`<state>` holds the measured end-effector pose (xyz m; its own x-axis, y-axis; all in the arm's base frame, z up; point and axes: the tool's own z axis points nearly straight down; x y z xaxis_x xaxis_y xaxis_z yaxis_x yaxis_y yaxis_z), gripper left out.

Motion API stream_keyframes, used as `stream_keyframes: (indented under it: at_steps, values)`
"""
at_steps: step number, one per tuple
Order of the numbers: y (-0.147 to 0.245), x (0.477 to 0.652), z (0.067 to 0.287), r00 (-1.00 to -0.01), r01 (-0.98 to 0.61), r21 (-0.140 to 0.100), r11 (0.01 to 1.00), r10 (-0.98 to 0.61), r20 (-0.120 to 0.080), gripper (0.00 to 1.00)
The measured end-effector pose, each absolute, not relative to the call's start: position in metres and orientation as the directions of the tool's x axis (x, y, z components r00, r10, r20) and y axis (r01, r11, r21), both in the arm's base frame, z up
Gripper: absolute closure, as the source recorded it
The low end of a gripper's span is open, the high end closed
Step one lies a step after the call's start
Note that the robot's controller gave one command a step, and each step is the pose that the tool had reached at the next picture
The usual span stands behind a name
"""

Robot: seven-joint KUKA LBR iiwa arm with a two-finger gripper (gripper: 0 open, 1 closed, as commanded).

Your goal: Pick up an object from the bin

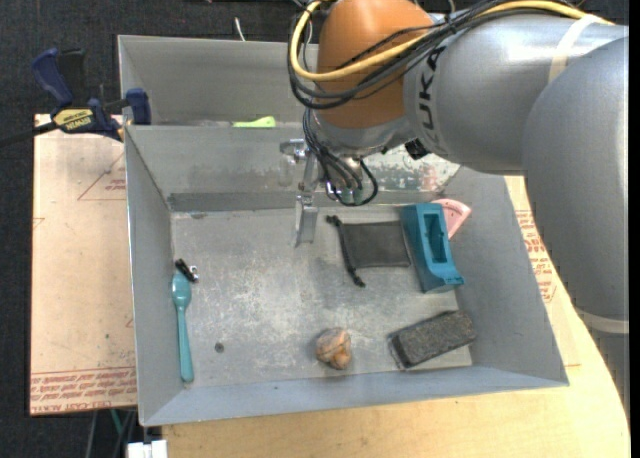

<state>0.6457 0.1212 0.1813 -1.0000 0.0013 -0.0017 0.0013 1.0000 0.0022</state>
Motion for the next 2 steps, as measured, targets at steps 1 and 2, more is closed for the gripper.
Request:
stream_keyframes:
  at_steps: [1,2]
  values:
    - [0.121,0.646,0.181,-1.0,0.001,0.002,1.0,0.001,-0.002,0.0]
    - [0.078,0.648,0.122,-1.0,-0.001,0.004,1.0,-0.001,-0.008,0.0]
